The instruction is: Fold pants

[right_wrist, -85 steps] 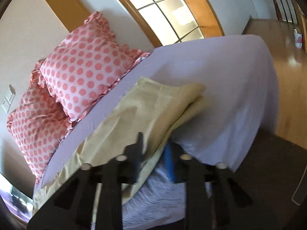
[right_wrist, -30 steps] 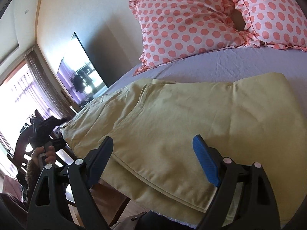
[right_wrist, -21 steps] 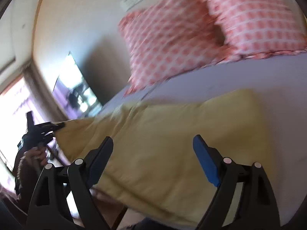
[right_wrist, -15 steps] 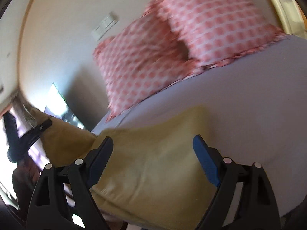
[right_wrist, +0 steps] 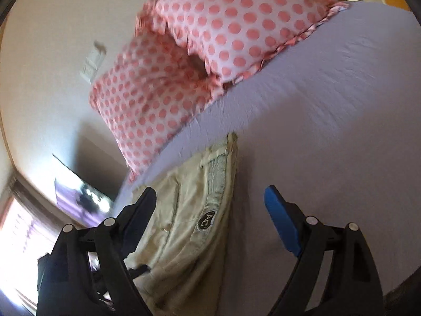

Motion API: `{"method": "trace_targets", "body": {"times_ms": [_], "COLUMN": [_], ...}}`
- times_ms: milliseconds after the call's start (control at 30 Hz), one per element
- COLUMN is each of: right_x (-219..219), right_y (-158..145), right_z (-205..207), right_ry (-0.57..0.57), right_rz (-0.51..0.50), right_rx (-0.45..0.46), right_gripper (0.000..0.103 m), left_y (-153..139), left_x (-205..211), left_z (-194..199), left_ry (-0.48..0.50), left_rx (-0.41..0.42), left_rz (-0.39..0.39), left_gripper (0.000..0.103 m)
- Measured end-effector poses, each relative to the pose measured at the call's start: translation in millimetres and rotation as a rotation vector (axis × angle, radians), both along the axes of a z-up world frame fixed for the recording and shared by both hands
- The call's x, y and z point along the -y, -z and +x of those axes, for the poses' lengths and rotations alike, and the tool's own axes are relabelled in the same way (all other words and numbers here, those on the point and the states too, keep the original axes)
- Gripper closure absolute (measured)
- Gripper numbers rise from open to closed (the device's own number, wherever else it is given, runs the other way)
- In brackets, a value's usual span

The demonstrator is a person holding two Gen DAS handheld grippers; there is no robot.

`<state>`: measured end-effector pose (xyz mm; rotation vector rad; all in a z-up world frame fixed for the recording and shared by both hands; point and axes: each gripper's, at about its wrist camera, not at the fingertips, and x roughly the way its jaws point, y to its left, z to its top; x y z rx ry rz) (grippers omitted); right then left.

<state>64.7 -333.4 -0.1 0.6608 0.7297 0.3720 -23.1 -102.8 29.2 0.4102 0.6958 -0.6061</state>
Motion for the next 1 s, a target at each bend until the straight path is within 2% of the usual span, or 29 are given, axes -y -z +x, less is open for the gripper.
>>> {"method": "trace_targets", "body": {"times_ms": [67,100,133,167,200,267,300,367,433,533,600,633,700,733,767,800,833,900,1000], "right_x": [-12.1,-18.6,-22.9,-26.7,-29.4,-35.9,-35.3,-31.5,-31.1,-30.8,-24.4,-22.1,-21.9,-23.3,-23.4,-21.1,-20.4,-20.2,-25.6], "right_y": [7.5,6.9,7.5,8.7,11.1,12.5,12.8,14.2,14.9,15.8,18.0,19.1,21.4,22.6,27.9,34.5,35.4,32.3,10.2], "right_z": [9.3,10.9,12.8,17.0,21.2,28.1,30.0,35.6,37.3,37.2,40.5,43.2,45.8,46.1,48.1,50.4,52.5,53.5,58.6], "right_ry": [-0.052,-0.063,-0.084,-0.116,-0.148,-0.194,-0.198,-0.196,-0.219,-0.277,-0.296,-0.301,-0.307,-0.324,-0.359,-0.386,-0.39,-0.395,-0.404], "right_rz": [-0.056,-0.102,-0.11,-0.095,-0.071,-0.06,-0.055,-0.046,-0.034,-0.007,0.051,0.068,0.053,0.055,0.115,0.199,0.234,0.252,0.227], "right_rx": [-0.053,-0.041,-0.041,-0.042,-0.053,-0.051,-0.049,-0.057,-0.054,-0.044,-0.049,-0.054,-0.072,-0.078,-0.109,-0.14,-0.146,-0.14,-0.098], "right_gripper": [0.03,0.033,0.035,0.04,0.048,0.048,0.049,0.055,0.055,0.055,0.057,0.059,0.07,0.073,0.082,0.087,0.087,0.089,0.09], "left_y": [-11.4,-21.3,-27.7,-39.3,-46.8,-51.7,-48.4,-36.6,-25.7,-4.0,4.4,5.1,4.7,5.6,8.6,9.9,13.3,12.5,-2.1], "left_x": [-18.1,-34.9,-46.3,-73.0,-96.9,-138.9,-162.5,-193.4,-206.8,-207.1,-197.2,-192.8,-187.0,-187.6,-191.3,-195.2,-200.8,-209.1,-202.5], "left_z": [-8.3,-10.6,-9.8,-6.2,-0.8,16.6,33.5,64.3,85.9,116.8,123.5,130.0,136.0,139.5,139.7,143.5,144.6,148.4,148.0], "left_ry": [0.037,0.037,0.025,-0.032,-0.105,-0.27,-0.356,-0.465,-0.475,-0.402,-0.383,-0.37,-0.358,-0.356,-0.354,-0.362,-0.371,-0.366,-0.359], "left_rx": [-0.061,-0.088,-0.093,-0.082,-0.057,-0.023,-0.045,-0.121,-0.197,-0.381,-0.418,-0.409,-0.426,-0.447,-0.466,-0.482,-0.506,-0.531,-0.483], "left_rz": [-0.109,-0.189,-0.235,-0.306,-0.34,-0.344,-0.334,-0.321,-0.322,-0.397,-0.4,-0.395,-0.401,-0.426,-0.455,-0.469,-0.486,-0.55,-0.521], "left_gripper": [0.067,0.064,0.054,0.043,0.04,0.037,0.037,0.037,0.037,0.037,0.032,0.027,0.025,0.028,0.048,0.063,0.086,0.092,0.095]}}
